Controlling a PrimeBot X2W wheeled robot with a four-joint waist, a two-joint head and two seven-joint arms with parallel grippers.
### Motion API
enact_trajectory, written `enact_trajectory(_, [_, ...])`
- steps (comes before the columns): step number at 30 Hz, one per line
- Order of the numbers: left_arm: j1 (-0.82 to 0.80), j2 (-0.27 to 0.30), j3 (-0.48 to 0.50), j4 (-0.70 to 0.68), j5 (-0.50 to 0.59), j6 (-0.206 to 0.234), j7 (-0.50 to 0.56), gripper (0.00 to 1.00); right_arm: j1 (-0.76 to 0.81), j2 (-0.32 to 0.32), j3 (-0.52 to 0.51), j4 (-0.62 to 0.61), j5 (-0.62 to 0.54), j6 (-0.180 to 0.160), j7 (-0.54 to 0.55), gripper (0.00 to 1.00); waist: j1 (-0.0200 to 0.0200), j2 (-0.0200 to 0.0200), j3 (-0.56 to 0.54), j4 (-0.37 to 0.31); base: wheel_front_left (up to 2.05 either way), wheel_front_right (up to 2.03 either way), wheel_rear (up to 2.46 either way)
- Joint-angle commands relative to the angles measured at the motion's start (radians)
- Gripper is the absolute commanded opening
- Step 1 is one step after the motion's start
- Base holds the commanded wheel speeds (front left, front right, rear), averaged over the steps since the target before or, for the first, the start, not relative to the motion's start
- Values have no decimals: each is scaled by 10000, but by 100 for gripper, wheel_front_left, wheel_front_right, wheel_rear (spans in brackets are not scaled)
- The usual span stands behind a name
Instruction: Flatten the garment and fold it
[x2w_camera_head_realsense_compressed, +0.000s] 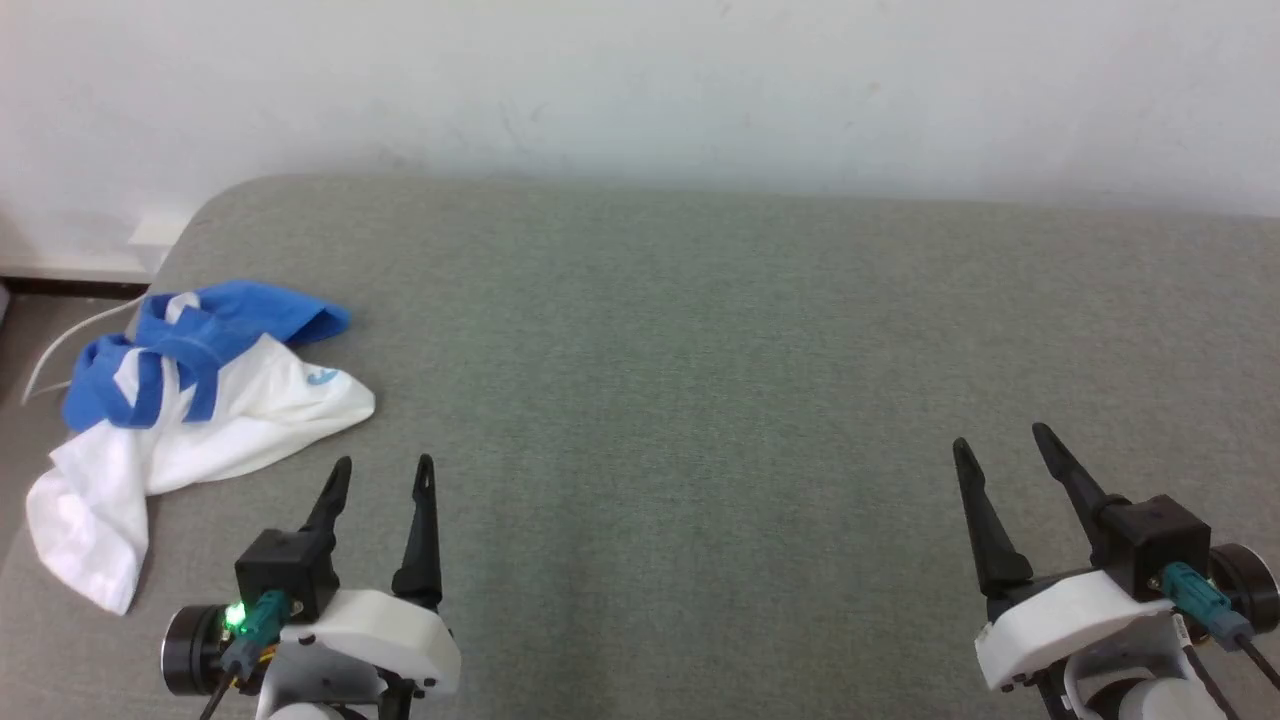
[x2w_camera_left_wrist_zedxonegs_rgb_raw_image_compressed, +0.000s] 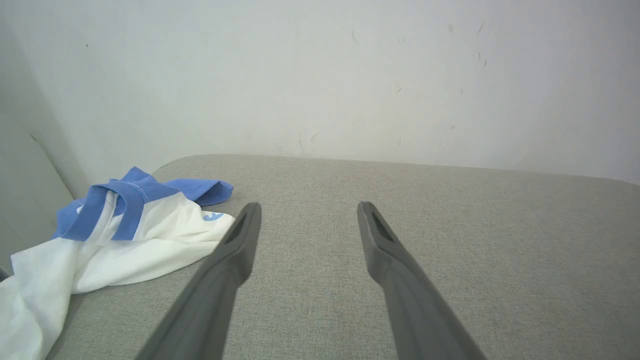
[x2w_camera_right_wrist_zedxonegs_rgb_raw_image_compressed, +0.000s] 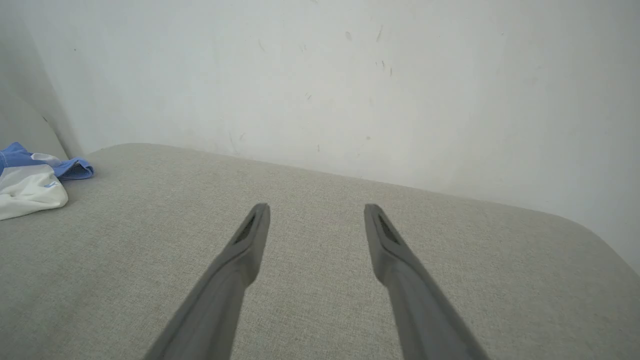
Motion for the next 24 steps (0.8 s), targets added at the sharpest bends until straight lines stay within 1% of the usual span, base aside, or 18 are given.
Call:
enact_trajectory(1, [-152,-5,65,-32,-184,17,-137,100,61,11,26,-97,17,-5,-104,100,0,-1,-16,293,0,0,0])
enact_trajectory(9, [-155,-6,198,-65,-444,43,-284,100,85,13,125,-337,7,-6,-176,100,0,-1,-24,938,0,0,0])
enact_trajectory(17, [-140,-7,303,-77,-802,183,-451,100,92,15,288,-562,10,-7,-246,100,0,-1,-27,1687,-1,-1,-1])
enact_trajectory(24, [-87,-8,310,-101,-842,287,-598,100,139,17,447,-639,81,-8,-359,100,0,-1,-127,2098,-19,-19,-19])
